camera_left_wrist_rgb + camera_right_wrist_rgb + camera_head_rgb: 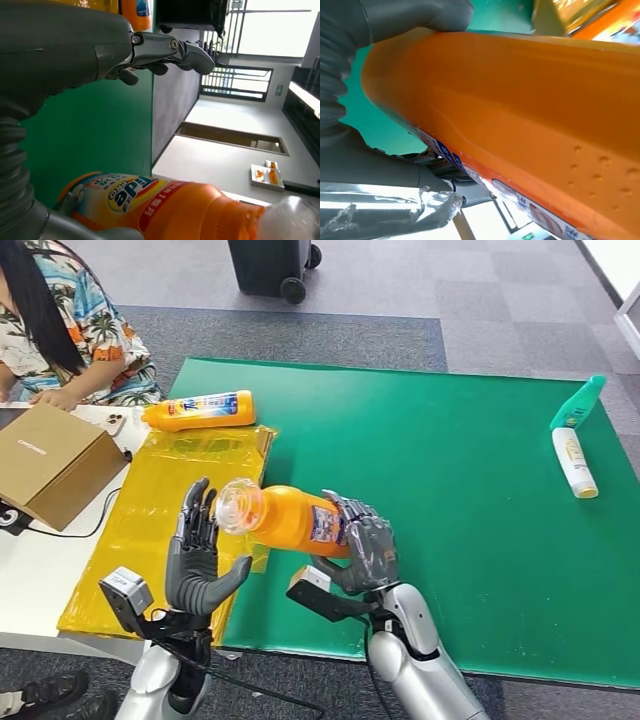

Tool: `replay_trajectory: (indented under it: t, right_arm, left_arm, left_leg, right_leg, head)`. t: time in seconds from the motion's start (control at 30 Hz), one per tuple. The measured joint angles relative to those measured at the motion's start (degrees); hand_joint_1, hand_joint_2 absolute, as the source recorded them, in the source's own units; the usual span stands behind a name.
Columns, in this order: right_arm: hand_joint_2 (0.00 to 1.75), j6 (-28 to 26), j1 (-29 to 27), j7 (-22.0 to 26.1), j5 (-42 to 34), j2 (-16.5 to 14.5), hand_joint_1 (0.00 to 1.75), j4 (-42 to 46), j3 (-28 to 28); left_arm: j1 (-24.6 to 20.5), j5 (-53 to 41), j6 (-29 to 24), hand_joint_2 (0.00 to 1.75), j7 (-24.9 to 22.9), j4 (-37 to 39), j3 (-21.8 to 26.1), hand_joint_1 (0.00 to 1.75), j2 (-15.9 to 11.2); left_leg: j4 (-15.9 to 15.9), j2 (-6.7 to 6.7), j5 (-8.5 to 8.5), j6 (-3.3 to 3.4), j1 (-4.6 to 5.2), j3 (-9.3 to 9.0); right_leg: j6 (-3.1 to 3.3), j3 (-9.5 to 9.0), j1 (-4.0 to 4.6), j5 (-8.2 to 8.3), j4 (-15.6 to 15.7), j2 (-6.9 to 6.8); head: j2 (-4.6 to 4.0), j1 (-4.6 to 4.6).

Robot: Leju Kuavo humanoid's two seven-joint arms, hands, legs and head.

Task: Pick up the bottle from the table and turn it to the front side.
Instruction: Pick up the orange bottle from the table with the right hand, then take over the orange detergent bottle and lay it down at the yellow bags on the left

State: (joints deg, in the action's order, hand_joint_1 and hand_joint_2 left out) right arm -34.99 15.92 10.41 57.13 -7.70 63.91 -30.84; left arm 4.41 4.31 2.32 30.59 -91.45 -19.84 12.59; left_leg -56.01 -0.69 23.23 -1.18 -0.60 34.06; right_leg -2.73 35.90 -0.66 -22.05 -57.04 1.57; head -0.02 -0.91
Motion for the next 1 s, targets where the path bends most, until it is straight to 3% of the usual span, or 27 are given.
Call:
replay_trajectory:
  t: [0.57,1.0]
  right_arm:
    - [1.75,3.49,-3.37,4.24,-4.13,1.82,1.75,1.73,-7.15]
    - [1.75,2.55,-1.11,1.06,-0.87,1.89,1.75,0.17,-8.33]
  left_arm:
    - [-0.04,-0.87,-3.89,1.75,0.62,0.28,-0.28,0.0,-1.01]
    - [-0.6,0.29,-1.23,1.75,0.49,0.42,-1.47,0.0,-1.55]
  left_leg:
    - [0.0,0.0,0.01,-0.01,0.0,0.01]
    - [0.0,0.0,0.01,-0.01,0.0,0.01]
  right_leg:
    - [0.03,0.01,0.0,-0.03,0.0,0.0]
    - [0.03,0.01,0.0,-0.03,0.0,0.0]
  head:
    - [0.01,0.01]
    - [0.01,0.01]
